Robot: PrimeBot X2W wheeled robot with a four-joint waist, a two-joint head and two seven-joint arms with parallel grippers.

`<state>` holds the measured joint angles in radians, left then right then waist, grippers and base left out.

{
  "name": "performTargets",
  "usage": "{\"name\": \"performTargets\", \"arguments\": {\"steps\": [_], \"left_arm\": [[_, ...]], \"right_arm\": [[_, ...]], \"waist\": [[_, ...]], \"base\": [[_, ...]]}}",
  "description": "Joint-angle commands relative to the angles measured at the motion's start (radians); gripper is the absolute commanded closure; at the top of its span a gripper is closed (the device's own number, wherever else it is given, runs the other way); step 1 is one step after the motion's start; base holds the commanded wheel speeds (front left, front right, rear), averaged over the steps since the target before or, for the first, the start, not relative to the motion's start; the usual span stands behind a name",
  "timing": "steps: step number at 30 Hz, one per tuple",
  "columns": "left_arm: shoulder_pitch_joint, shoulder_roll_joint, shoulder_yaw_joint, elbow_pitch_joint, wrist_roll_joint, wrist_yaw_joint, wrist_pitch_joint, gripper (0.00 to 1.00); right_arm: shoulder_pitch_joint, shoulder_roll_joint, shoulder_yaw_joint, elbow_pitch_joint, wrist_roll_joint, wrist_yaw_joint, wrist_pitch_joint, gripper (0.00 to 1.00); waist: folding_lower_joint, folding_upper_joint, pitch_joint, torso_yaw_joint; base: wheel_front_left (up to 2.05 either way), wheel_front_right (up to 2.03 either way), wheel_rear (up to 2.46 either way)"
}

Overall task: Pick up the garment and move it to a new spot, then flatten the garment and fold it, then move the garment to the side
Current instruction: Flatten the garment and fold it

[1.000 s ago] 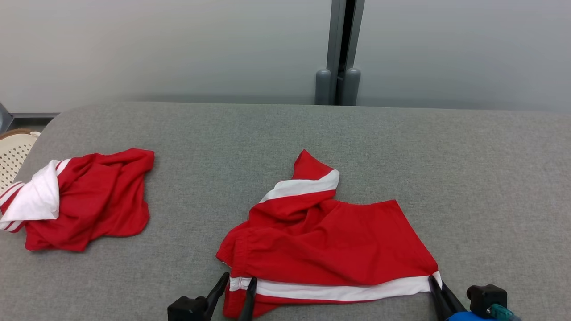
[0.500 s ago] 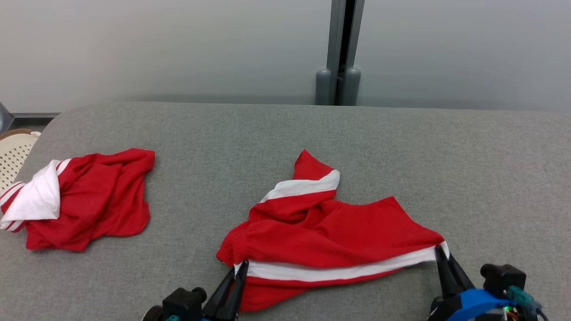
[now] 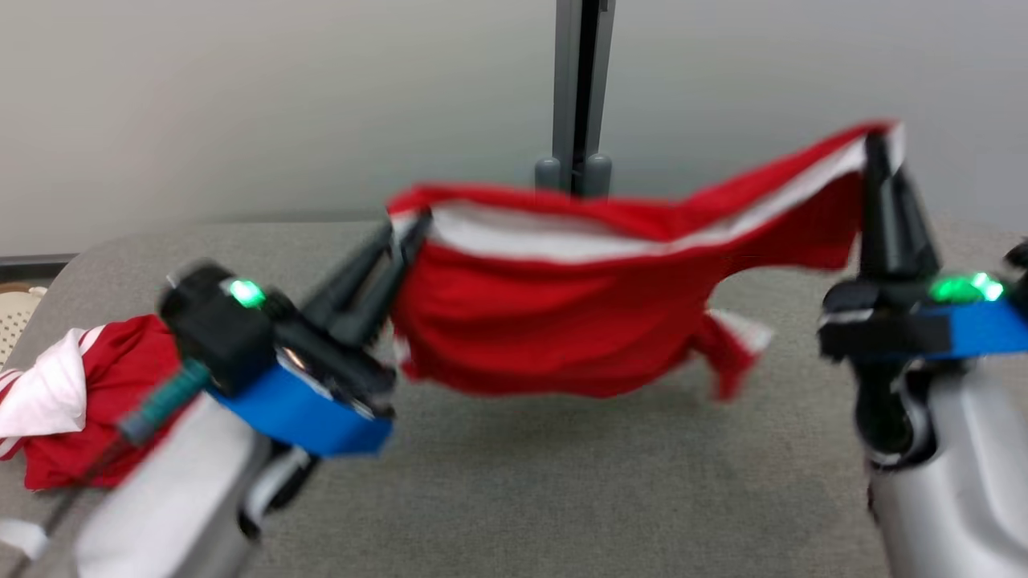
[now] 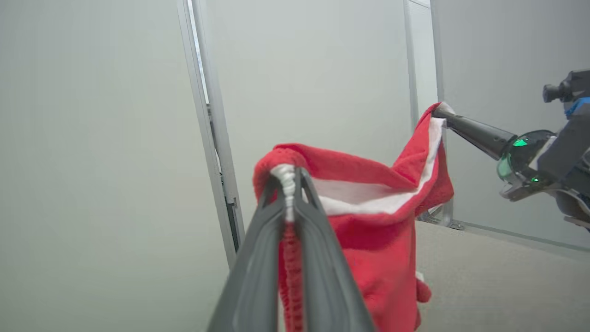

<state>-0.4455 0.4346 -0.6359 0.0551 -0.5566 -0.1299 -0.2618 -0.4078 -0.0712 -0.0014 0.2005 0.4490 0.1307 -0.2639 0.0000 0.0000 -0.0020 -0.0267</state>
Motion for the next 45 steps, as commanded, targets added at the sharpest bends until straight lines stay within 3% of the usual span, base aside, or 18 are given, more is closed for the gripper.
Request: {"name": "performTargets", "arguments": {"steps": [1, 7, 10, 15, 20, 23, 29, 37, 45], "left_arm": [[-0.079, 0.031, -0.002, -0.029, -0.030, 0.000, 0.013, 1.00], [-0.291, 0.087, 0.027, -0.062, -0.122, 0.000, 0.073, 1.00], [-0.350, 0.076, 0.038, -0.024, -0.166, 0.000, 0.082, 1.00], [-0.430, 0.052, 0.058, 0.116, -0.193, 0.001, 0.066, 1.00], [-0.526, 0.025, 0.080, 0.221, -0.161, 0.001, 0.021, 1.00], [-0.560, -0.025, 0.103, 0.269, -0.154, 0.000, -0.001, 1.00], [-0.418, -0.068, 0.099, 0.304, -0.172, 0.000, -0.004, 1.00], [0.023, -0.156, 0.100, 0.390, -0.168, 0.002, -0.005, 1.00], [0.326, -0.236, 0.162, 0.364, -0.115, 0.002, -0.005, 1.00]], "right_arm": [[-0.063, -0.028, 0.000, -0.049, 0.020, 0.000, 0.002, 1.00], [-0.234, -0.094, -0.009, -0.169, 0.022, 0.000, 0.101, 1.00], [-0.300, -0.107, -0.010, -0.161, -0.015, 0.000, 0.150, 1.00], [-0.407, -0.086, -0.006, -0.063, -0.062, 0.000, 0.162, 1.00], [-0.526, -0.067, -0.042, 0.048, -0.106, 0.000, 0.087, 1.00], [-0.581, -0.051, -0.055, 0.111, -0.139, 0.000, 0.027, 1.00], [-0.445, -0.040, -0.065, 0.169, -0.120, 0.000, 0.004, 1.00], [-0.007, -0.010, -0.105, 0.253, -0.057, -0.001, -0.003, 1.00], [0.304, 0.012, -0.144, 0.217, -0.009, -0.001, -0.004, 1.00]], "waist": [[0.0000, 0.0000, -0.005, -0.009], [0.0000, 0.0000, 0.027, -0.024], [0.0000, 0.0000, 0.070, -0.031], [0.0000, 0.0000, 0.164, -0.045], [0.0000, 0.0000, 0.238, -0.058], [0.0000, 0.0000, 0.266, -0.058], [0.0000, 0.0000, 0.256, -0.062], [0.0000, 0.0000, 0.210, -0.072], [0.0000, 0.0000, 0.134, -0.070]], "base": [[0.00, 0.00, 0.00], [0.00, 0.00, 0.00], [0.00, 0.00, 0.00], [0.00, 0.00, 0.00], [0.00, 0.00, 0.00], [0.00, 0.00, 0.00], [0.00, 0.00, 0.00], [0.00, 0.00, 0.00], [0.00, 0.00, 0.00]]}}
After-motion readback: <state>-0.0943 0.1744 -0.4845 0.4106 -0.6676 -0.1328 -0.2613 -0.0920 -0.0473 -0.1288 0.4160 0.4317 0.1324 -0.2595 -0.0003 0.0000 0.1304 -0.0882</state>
